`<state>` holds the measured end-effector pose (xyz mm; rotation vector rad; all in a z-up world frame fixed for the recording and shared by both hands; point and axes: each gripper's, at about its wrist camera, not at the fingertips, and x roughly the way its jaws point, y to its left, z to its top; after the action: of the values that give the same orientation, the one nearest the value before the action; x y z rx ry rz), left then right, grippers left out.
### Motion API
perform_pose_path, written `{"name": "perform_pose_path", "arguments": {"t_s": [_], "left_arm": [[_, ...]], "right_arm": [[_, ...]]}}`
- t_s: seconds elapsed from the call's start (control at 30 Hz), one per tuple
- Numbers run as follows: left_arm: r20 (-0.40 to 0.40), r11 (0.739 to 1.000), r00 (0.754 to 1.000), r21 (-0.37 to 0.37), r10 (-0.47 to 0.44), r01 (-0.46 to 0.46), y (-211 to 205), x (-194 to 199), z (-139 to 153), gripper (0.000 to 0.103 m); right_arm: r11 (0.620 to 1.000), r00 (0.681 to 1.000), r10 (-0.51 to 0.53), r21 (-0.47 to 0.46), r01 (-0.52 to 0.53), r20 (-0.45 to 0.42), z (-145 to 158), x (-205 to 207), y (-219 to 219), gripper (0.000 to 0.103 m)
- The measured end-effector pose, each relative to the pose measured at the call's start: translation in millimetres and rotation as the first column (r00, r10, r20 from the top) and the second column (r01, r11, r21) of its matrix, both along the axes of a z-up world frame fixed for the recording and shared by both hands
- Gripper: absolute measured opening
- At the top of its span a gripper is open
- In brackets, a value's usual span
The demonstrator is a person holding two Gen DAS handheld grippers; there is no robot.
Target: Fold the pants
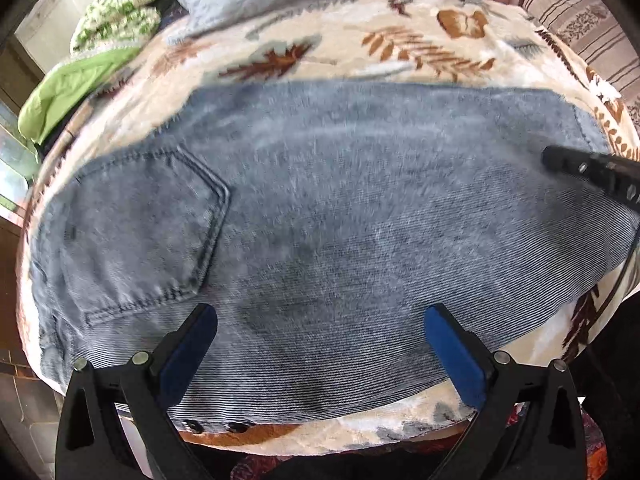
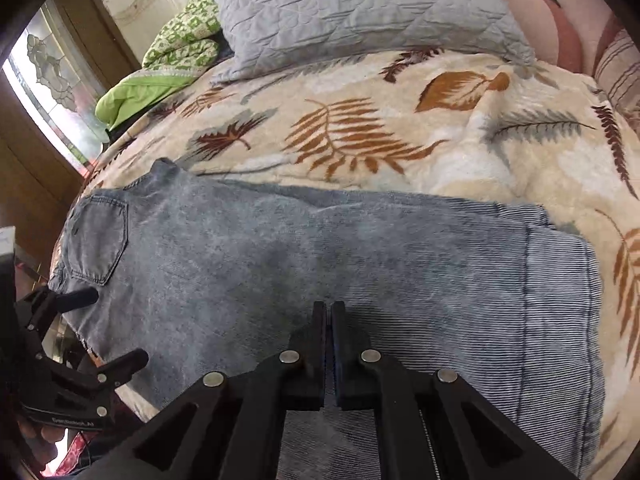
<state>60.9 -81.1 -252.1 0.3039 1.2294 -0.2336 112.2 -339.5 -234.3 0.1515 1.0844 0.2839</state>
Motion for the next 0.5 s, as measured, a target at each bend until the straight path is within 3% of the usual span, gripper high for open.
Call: {"name": "perform_pose_path", "arguments": {"t_s": [0.1,0.5], "left_arm": [[-0.031,0.996,0.999,-0.08,0.041,-0.044,10.6,5.1,-3.6,0.103],[-0.008,0.996,0.999,-0.086,0.031,-0.032,6.4,5.3,-8.7,0.103]], "right_arm": [[1.0,0.999,-0.026,0.01,0.026,-0.022,-3.3,3.2,-7.6,0.005],[0.999,0.998,-0.032,0.026,0.034,-0.045,-11.9,5.9,-9.7,0.005]]}}
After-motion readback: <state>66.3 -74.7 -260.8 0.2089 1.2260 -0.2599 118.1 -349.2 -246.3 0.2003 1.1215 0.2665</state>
